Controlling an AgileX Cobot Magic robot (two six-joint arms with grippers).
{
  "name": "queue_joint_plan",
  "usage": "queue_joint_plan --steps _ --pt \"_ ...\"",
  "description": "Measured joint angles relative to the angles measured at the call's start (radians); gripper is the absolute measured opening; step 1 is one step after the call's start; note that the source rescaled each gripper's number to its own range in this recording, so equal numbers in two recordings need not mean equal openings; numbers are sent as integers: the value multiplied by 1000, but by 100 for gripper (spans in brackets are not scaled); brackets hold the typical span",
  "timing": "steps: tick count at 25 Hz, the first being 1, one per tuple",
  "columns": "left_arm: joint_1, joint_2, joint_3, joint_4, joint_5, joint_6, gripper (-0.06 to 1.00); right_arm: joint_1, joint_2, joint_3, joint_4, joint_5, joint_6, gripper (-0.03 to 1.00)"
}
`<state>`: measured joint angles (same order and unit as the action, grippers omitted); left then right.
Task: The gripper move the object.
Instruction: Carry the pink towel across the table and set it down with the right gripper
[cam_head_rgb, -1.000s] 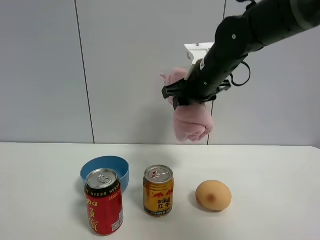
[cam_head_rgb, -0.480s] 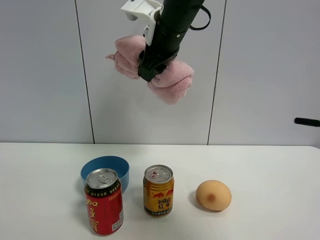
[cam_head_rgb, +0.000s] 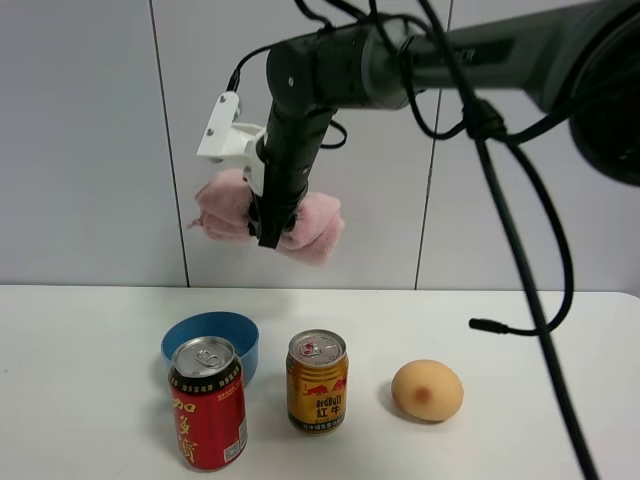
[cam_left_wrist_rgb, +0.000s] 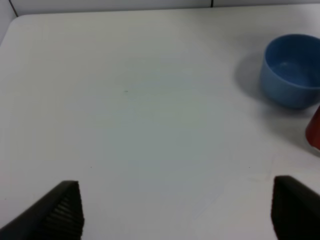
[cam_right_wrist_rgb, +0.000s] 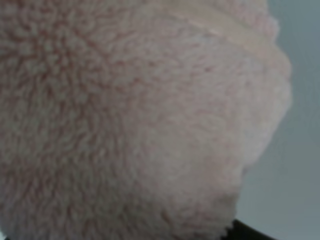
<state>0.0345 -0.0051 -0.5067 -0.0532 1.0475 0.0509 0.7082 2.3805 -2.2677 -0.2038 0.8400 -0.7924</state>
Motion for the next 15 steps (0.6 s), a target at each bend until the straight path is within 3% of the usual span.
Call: queue_joint_plan --steps 8,15 --pt "0 0 0 0 0 0 100 7 125 0 61 -154 -30 0" --pt "0 0 0 0 0 0 100 7 166 0 84 -196 -34 0"
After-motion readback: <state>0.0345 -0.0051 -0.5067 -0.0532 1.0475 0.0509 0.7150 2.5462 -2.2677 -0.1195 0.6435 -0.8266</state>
